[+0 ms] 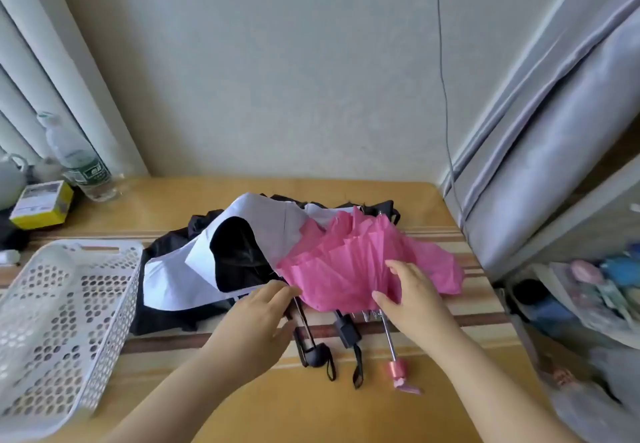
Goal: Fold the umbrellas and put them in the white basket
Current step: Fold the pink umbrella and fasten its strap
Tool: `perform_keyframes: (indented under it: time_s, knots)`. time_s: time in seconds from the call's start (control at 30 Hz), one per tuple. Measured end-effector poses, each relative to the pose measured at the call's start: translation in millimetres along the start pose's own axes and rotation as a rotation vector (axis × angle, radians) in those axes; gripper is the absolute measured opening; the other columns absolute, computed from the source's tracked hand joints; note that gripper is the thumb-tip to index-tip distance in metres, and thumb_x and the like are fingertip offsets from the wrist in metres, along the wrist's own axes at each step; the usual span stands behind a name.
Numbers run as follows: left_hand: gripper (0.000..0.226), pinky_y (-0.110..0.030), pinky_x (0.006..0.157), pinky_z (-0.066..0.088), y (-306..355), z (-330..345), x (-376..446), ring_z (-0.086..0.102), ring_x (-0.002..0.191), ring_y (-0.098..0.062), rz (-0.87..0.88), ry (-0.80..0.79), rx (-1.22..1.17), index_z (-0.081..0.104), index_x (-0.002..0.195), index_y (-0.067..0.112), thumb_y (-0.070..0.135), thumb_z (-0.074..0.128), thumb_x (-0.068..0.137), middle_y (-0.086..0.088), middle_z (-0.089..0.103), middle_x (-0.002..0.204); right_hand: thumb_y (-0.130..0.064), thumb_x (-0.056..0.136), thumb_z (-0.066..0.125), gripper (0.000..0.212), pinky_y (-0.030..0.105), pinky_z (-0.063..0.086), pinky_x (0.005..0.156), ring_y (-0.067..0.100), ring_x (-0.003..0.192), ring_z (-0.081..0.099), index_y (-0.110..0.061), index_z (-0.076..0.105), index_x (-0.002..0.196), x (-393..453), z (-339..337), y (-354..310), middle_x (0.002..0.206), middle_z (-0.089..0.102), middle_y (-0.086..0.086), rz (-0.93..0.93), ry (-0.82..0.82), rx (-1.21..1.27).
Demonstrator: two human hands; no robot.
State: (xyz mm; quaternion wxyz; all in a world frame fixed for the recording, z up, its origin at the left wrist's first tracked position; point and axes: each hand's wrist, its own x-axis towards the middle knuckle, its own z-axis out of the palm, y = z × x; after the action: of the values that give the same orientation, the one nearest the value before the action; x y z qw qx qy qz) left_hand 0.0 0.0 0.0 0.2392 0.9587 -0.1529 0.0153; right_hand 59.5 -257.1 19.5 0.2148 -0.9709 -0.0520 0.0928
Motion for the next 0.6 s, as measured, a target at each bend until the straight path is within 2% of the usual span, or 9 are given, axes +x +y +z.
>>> perform_keyframes:
  time_s: [0.1, 0.17, 0.23, 0.3, 0.4, 0.47, 0.6]
  knots:
    - [0.065, -0.031, 0.092, 0.047, 6.1, 14.6, 6.6, 0.055, 0.115, -0.02, -0.028, -0.062, -0.045, 0.05, 0.135, 0.017, 0.044, 0.026, 0.081, 0.002, 0.053, 0.128, -0.041, 0.09, 0.062, 0.077, 0.033, 0.031, 0.112, 0.022, 0.139, 0.034, -0.014, 0.023, 0.151, 6.7, 9.8, 16.2, 0.152, 0.034, 0.007, 0.133, -0.033, 0.03]
    - [0.052, -0.031, 0.098, 0.044, 10.7, 23.3, 10.4, 0.051, 0.121, -0.02, -0.015, -0.057, -0.058, 0.046, 0.139, 0.018, 0.033, 0.04, 0.09, 0.002, 0.048, 0.135, -0.046, 0.088, 0.063, 0.087, 0.037, 0.028, 0.113, 0.026, 0.142, 0.029, -0.012, 0.015, 0.153, 14.5, 18.2, 21.3, 0.156, 0.026, 0.01, 0.197, -0.1, 0.039]
    - [0.049, -0.035, 0.092, 0.05, 11.8, 32.7, 13.9, 0.057, 0.116, -0.022, 0.019, -0.011, -0.033, 0.049, 0.133, 0.019, 0.019, 0.058, 0.085, 0.0, 0.053, 0.131, -0.049, 0.086, 0.064, 0.095, 0.039, 0.028, 0.113, 0.029, 0.143, 0.027, -0.01, 0.009, 0.153, 26.4, 27.2, 23.9, 0.157, 0.023, 0.013, 0.253, -0.138, 0.066]
    - [0.054, -0.035, 0.081, 0.055, 12.3, 38.6, 15.8, 0.064, 0.106, -0.023, 0.037, 0.002, -0.03, 0.049, 0.126, 0.021, 0.015, 0.068, 0.076, -0.001, 0.058, 0.123, -0.05, 0.085, 0.065, 0.097, 0.042, 0.032, 0.113, 0.031, 0.14, 0.032, -0.007, 0.01, 0.153, 39.2, 35.5, 26.2, 0.154, 0.026, 0.016, 0.281, -0.149, 0.088]
    - [0.062, -0.033, 0.079, 0.055, 10.0, 45.5, 16.7, 0.065, 0.102, -0.022, 0.042, 0.033, -0.013, 0.048, 0.124, 0.021, 0.011, 0.077, 0.069, -0.001, 0.059, 0.12, -0.052, 0.081, 0.068, 0.093, 0.048, 0.041, 0.105, 0.032, 0.13, 0.043, -0.006, 0.023, 0.148, 54.4, 50.4, 30.1, 0.144, 0.04, 0.016, 0.278, -0.105, 0.073]
    - [0.063, -0.036, 0.078, 0.056, 4.6, 50.2, 21.6, 0.064, 0.1, -0.023, 0.064, 0.103, 0.059, 0.049, 0.122, 0.019, 0.01, 0.077, 0.067, -0.002, 0.06, 0.119, -0.056, 0.079, 0.068, 0.091, 0.047, 0.045, 0.1, 0.032, 0.126, 0.048, -0.005, 0.029, 0.144, 61.4, 57.6, 31.9, 0.139, 0.045, 0.014, 0.262, -0.043, 0.01]
    - [0.05, -0.043, 0.078, 0.051, -10.4, 62.2, 36.7, 0.05, 0.106, -0.023, 0.095, 0.25, 0.24, 0.051, 0.122, 0.018, 0.02, 0.058, 0.072, -0.004, 0.062, 0.12, -0.064, 0.072, 0.069, 0.103, 0.045, 0.047, 0.096, 0.032, 0.126, 0.047, -0.003, 0.029, 0.144, 72.2, 74.9, 37.0, 0.138, 0.047, 0.014, 0.264, 0.031, -0.009]
